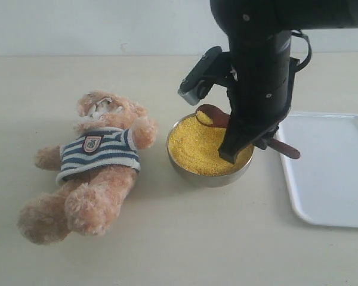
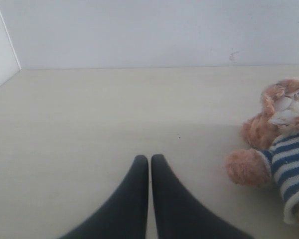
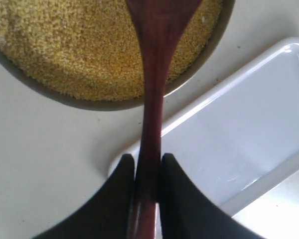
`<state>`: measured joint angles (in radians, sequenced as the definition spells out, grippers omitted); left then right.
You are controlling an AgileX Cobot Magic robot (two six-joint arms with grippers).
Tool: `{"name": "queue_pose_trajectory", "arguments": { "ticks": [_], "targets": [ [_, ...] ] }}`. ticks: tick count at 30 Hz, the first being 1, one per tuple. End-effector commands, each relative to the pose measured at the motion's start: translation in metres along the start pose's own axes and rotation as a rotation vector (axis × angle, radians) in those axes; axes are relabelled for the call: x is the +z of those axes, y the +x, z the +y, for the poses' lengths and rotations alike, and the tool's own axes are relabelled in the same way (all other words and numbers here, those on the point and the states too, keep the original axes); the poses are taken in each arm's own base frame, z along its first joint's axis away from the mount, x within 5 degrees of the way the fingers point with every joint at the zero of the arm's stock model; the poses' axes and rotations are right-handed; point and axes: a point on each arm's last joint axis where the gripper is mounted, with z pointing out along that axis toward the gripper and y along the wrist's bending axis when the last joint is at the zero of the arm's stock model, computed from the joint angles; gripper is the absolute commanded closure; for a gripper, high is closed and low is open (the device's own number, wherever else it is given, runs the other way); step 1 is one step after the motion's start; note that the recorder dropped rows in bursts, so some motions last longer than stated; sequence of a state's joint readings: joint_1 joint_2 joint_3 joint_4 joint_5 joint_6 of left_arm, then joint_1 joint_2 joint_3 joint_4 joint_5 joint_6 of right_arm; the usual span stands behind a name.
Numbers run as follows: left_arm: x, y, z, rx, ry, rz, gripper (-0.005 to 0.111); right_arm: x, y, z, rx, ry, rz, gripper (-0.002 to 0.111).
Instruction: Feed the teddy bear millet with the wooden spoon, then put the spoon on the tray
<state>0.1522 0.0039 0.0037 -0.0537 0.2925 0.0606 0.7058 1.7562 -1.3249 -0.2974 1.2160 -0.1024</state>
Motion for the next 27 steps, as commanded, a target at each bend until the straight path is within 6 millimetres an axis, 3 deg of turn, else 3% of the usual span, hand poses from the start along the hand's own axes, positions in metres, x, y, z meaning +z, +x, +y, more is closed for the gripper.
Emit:
{"name": "queue_pose_trajectory", "arguments": {
  "ticks": [1, 6, 27],
  "targets": [
    [-0.001, -0.002, 0.000, -0.002, 0.001, -0.013, 0.103, -0.024, 0.012, -0.009, 0.021, -0.014, -0.069, 0.109],
    [-0.001, -0.002, 0.000, -0.002, 0.001, -0.013, 0.103, -0.037, 0.019, -0.010, 0.032, -0.023, -0.111, 0.109],
    [-0.001, -0.002, 0.000, -0.002, 0.001, -0.013, 0.103, -0.037, 0.018, -0.008, 0.022, -0.048, -0.116, 0.109]
  ]
}}
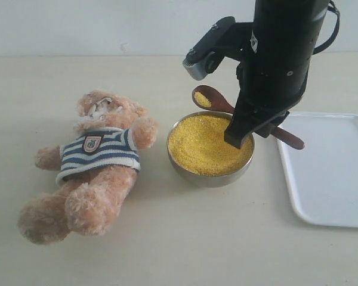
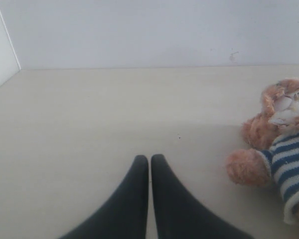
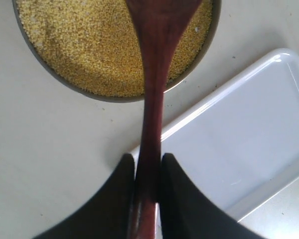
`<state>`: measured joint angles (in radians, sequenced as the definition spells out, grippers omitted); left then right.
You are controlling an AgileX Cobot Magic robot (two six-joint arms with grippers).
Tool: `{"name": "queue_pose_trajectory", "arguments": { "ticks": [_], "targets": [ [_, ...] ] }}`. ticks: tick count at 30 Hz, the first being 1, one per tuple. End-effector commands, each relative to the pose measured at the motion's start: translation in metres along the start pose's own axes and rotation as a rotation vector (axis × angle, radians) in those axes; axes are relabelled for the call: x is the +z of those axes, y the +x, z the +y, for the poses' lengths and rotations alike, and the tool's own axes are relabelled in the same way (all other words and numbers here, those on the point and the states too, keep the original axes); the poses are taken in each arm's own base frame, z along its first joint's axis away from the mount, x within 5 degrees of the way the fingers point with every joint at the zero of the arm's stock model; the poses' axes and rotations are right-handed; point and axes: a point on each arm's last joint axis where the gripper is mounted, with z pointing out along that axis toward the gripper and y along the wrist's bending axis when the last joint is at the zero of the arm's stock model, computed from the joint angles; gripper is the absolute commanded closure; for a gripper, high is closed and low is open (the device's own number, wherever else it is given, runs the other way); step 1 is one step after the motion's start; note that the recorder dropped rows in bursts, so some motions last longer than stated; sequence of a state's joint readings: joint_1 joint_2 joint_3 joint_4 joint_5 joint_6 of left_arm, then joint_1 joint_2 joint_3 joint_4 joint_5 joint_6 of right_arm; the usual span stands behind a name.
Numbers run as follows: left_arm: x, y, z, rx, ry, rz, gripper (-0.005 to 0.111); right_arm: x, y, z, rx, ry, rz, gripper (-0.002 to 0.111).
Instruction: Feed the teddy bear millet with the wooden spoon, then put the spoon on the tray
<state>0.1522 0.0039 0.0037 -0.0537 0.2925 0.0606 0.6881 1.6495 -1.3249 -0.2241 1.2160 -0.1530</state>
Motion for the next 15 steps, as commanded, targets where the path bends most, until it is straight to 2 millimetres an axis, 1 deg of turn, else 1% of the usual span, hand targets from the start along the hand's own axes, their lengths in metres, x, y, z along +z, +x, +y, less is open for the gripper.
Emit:
{"name": "queue_pose_trajectory", "arguments": {
  "ticks": [1, 15],
  "targets": [
    [-0.0006, -0.0018, -0.0001, -0.002, 0.001, -0.013, 0.103, -0.0046, 0.0018, -0.0018, 0.004, -0.003, -0.010, 0.109],
    [-0.0006, -0.0018, -0.0001, -0.002, 0.001, -0.013, 0.103, -0.0046, 0.0017, -0.0010, 0.001, -0.012, -0.012, 0.109]
  ]
}}
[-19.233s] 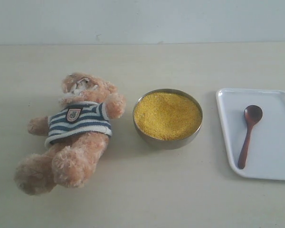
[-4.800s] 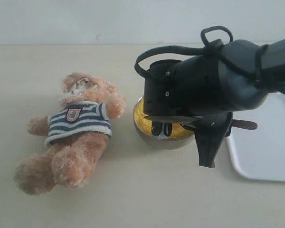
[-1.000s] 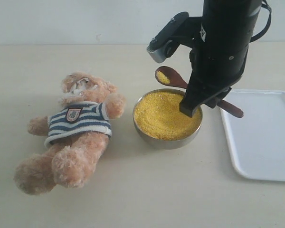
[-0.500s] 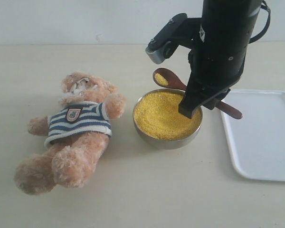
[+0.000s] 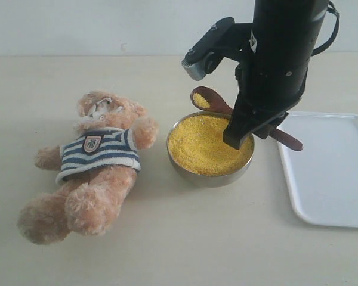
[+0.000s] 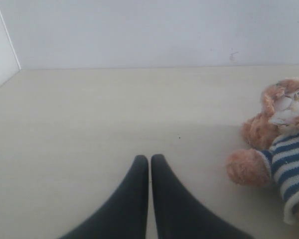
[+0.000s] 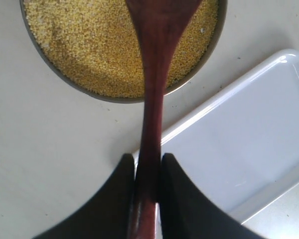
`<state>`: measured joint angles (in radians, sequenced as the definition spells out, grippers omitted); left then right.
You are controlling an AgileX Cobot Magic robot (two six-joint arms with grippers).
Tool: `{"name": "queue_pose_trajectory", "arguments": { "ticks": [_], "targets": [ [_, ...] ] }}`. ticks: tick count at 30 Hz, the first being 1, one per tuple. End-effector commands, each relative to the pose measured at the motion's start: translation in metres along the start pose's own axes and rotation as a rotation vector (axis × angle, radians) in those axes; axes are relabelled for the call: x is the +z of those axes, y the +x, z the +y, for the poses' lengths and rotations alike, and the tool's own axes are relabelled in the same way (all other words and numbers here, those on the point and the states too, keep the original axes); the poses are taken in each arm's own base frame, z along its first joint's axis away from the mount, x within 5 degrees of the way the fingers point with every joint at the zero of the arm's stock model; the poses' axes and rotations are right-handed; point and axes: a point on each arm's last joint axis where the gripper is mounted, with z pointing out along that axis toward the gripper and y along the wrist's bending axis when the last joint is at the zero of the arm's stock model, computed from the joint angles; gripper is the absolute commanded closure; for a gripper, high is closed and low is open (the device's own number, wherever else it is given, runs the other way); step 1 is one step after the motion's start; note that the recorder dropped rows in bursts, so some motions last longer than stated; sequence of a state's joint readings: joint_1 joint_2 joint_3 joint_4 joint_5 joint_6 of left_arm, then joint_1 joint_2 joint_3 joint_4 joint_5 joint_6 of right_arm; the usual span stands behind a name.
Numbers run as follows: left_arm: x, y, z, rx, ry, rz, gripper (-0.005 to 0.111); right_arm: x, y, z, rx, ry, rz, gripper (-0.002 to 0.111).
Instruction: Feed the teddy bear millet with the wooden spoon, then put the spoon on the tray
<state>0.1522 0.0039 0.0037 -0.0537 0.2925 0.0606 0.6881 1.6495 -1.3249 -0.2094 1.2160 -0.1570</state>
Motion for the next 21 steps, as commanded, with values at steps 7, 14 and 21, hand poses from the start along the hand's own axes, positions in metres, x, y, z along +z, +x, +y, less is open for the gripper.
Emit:
{"name": "queue_pose_trajectory", "arguments": {
  "ticks": [7, 14, 21],
  "targets": [
    [-0.001, -0.003, 0.000, -0.002, 0.000, -0.022, 0.103, -0.005, 0.002, -0.002, 0.001, -0.004, -0.011, 0.109],
    [-0.003, -0.021, 0.000, -0.186, 0.017, -0.230, 0.103, -0.005, 0.002, -0.001, 0.002, -0.007, -0.011, 0.109],
    [-0.011, -0.042, 0.007, -0.517, 0.049, -0.478, 0.103, -0.005, 0.002, -0.001, 0.004, -0.012, -0.012, 0.109]
  ]
}}
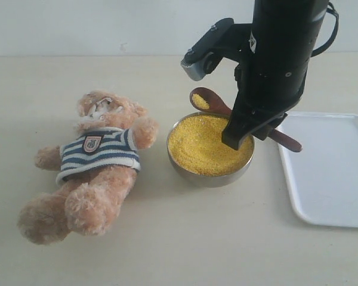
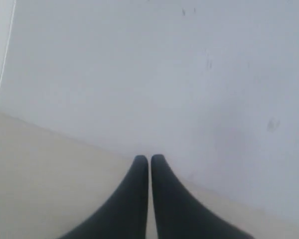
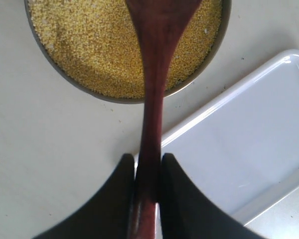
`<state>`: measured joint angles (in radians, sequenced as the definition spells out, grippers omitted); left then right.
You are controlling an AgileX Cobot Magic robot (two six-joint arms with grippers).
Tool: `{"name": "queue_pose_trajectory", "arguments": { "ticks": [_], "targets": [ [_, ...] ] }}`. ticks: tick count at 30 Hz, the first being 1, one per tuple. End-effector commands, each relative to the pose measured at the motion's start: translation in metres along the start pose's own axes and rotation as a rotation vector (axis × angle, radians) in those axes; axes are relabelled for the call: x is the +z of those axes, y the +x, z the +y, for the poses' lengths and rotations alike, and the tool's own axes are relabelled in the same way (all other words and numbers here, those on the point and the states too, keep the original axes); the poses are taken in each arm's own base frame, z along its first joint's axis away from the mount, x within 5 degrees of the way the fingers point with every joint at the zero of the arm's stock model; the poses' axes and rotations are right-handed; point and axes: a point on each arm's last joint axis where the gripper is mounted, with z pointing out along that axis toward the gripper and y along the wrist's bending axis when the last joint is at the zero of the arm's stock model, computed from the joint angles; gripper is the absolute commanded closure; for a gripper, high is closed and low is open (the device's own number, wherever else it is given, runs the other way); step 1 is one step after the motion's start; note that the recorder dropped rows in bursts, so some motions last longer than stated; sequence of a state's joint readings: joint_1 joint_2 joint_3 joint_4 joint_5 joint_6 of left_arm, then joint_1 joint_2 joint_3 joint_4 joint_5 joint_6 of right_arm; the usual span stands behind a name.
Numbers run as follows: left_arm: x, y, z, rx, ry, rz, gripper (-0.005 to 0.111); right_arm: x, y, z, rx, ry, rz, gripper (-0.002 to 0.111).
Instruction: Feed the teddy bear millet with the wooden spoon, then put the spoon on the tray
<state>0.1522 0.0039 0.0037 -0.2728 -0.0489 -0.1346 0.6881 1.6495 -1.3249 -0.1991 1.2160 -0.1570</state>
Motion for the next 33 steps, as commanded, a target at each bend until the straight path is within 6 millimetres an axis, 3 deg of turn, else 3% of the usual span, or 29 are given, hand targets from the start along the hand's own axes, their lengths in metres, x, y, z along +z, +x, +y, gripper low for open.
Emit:
{"name": "queue_pose_trajectory", "arguments": {
  "ticks": [1, 6, 10, 15, 20, 25, 30, 33],
  "targets": [
    [-0.002, -0.015, -0.002, -0.105, 0.023, -0.159, 0.103, -0.005, 0.002, -0.002, 0.000, -0.002, -0.010, 0.109],
    [-0.002, -0.018, -0.002, -0.124, 0.029, -0.187, 0.103, -0.005, 0.002, -0.002, 0.000, -0.002, -0.010, 0.109],
    [-0.002, -0.019, -0.002, -0.386, 0.055, -0.191, 0.103, -0.005, 0.002, -0.002, 0.001, -0.004, -0.011, 0.109],
    [-0.002, -0.017, -0.002, -0.394, 0.052, -0.178, 0.103, -0.005, 0.002, -0.001, 0.001, -0.006, -0.011, 0.109],
    [-0.002, -0.009, -0.008, -0.271, -0.004, 0.097, 0.103, -0.005, 0.002, -0.001, 0.001, -0.006, -0.011, 0.109],
    [-0.002, -0.020, -0.019, -0.177, -0.028, 0.284, 0.103, -0.005, 0.002, -0.001, 0.001, -0.006, -0.011, 0.109],
    [0.016, -0.032, -0.034, 0.030, 0.017, 0.501, 0.103, -0.005, 0.002, -0.001, 0.001, -0.006, -0.011, 0.109],
    [0.036, -0.034, -0.044, 0.029, 0.062, 0.649, 0.103, -0.005, 0.002, -0.001, 0.001, -0.006, -0.011, 0.109]
  ]
}}
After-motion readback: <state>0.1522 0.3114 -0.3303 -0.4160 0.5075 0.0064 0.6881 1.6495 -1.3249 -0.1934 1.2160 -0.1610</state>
